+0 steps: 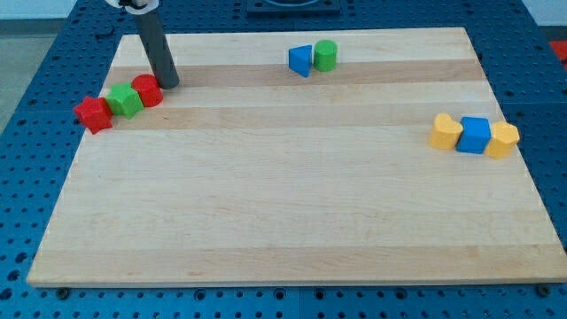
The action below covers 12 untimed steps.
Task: Slide blue triangle towards the center
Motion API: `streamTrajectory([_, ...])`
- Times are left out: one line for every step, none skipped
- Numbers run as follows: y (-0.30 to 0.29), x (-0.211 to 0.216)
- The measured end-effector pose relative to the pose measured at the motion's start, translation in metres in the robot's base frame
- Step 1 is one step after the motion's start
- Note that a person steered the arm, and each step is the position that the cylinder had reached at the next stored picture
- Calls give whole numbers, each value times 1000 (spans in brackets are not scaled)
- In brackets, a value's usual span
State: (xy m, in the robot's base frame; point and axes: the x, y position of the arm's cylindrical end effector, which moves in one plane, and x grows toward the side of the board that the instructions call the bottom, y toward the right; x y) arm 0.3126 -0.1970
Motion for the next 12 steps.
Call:
streamTrajectory([17,-13])
streamTrajectory([48,-33])
streamTrajectory([102,-49])
streamTrajectory([145,-63])
streamTrajectory([169,-77])
streamTrajectory([181,-73])
streamTrajectory([199,-72])
streamTrajectory([203,-67])
streamTrajectory([203,-52])
streamTrajectory([208,-36])
streamTrajectory([217,-16])
streamTrajectory([227,6])
